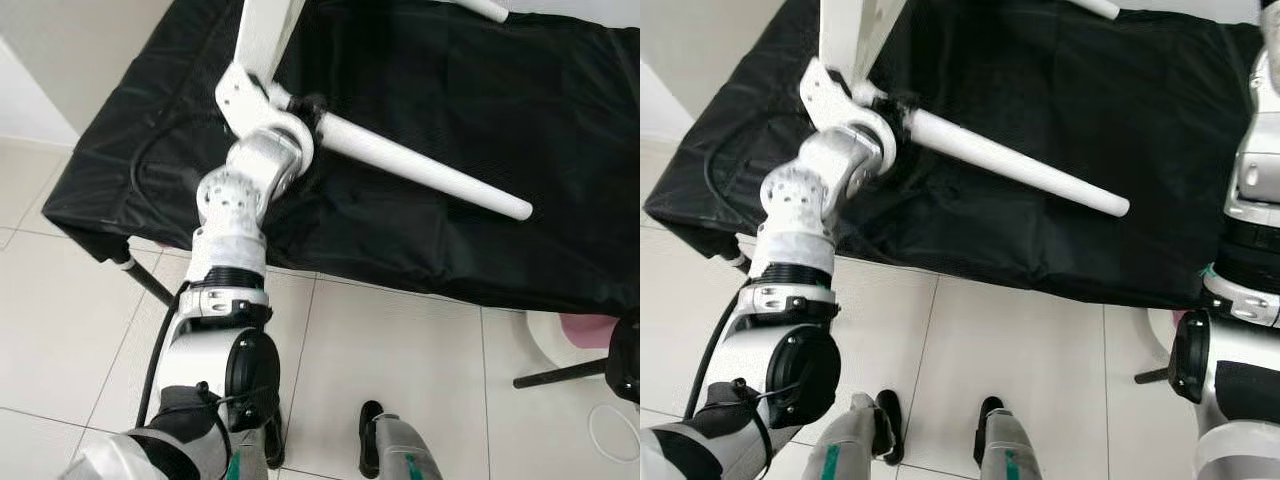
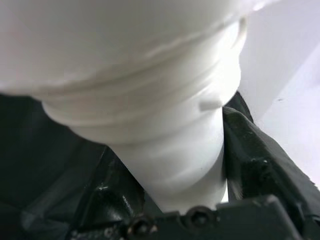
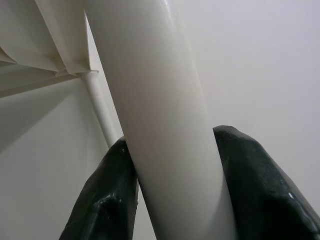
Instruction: Building children table
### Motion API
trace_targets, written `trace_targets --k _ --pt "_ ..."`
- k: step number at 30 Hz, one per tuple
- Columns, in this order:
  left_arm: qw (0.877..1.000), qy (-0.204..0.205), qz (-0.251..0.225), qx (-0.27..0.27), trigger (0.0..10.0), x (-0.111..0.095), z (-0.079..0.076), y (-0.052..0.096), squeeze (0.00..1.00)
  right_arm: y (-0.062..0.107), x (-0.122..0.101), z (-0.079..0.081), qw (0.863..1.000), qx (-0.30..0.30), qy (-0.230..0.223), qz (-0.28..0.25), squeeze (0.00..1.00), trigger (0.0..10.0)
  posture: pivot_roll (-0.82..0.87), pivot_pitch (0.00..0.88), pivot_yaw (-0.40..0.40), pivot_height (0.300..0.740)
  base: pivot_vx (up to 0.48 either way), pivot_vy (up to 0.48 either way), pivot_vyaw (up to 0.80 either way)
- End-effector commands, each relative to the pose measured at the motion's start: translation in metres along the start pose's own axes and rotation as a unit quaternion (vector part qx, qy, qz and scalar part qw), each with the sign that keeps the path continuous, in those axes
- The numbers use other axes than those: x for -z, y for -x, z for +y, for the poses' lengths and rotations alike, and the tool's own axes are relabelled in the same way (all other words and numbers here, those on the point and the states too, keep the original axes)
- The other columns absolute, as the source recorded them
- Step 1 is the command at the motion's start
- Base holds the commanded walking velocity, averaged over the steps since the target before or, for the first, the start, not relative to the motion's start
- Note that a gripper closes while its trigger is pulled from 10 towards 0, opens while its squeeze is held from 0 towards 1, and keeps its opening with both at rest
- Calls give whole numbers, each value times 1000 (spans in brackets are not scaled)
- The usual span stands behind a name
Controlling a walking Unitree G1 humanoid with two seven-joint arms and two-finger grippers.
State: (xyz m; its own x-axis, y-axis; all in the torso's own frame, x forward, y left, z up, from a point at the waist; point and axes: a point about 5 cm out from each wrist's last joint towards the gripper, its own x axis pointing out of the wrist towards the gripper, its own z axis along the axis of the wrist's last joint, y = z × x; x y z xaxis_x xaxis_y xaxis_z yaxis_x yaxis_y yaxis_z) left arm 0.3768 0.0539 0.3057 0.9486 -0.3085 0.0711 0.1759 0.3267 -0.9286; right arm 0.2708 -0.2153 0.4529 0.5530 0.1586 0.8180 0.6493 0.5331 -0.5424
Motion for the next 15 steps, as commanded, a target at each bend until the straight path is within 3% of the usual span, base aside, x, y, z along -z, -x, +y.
trace_targets --k 1,7,10,15 --pt "982 -21 -21 184 0 -4 -87 16 0 -2 -12 -28 992 112 -58 -28 0 0 -193 131 77 740 0 0 0" --pt "971 -40 -38 234 0 -19 -120 23 0 11 5 -29 984 166 -61 20 0 0 -177 118 81 740 0 0 0" --pt "968 -48 -39 245 0 -21 -126 25 0 15 11 -27 982 173 -58 39 0 0 -168 115 83 740 0 0 0" --pt "952 -78 -45 294 0 -29 -155 32 0 40 37 -10 973 191 -54 115 0 0 -156 115 89 740 0 0 0"
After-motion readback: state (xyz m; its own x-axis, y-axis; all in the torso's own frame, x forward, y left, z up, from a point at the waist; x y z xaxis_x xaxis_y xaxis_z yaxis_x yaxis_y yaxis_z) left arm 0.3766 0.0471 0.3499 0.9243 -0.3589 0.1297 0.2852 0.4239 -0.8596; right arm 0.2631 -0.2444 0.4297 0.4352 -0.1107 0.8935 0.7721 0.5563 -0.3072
